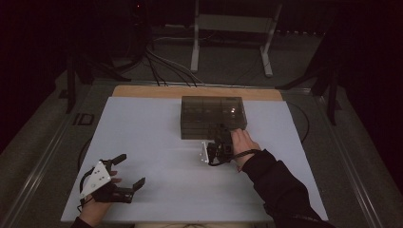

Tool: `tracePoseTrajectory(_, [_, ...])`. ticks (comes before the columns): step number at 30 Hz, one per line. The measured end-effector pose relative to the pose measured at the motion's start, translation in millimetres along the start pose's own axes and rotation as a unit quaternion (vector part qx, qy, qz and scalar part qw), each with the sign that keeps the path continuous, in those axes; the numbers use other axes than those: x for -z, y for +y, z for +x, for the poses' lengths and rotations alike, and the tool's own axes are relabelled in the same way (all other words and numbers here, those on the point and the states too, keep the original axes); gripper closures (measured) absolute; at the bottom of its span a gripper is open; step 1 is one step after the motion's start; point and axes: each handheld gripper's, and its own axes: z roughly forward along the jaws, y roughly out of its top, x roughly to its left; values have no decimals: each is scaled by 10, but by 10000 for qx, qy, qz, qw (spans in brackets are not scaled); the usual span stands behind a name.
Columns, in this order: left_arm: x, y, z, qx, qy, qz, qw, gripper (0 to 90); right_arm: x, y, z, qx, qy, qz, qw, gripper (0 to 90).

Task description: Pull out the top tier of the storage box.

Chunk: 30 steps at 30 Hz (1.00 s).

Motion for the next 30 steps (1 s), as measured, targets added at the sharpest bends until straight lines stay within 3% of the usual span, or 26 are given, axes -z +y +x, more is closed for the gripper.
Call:
tracePoseTrajectory(8, [-1,-2,2,2,-5,-1,10000,2,-61,14,41,202,-266,133,9994,555])
tracePoseTrajectory(19, [4,-7,8,3,-8,3,10000,2,-147,32,72,427,-212,218,9986,722])
tracePoseTrajectory(21, [5,-8,9,9,-10,1,10000,2,-151,40,72,578,-270,257,9976,738])
tracePoseTrajectory(30, [6,-10,10,15,-15,8,10000,2,-207,45,90,699,-227,392,9965,763])
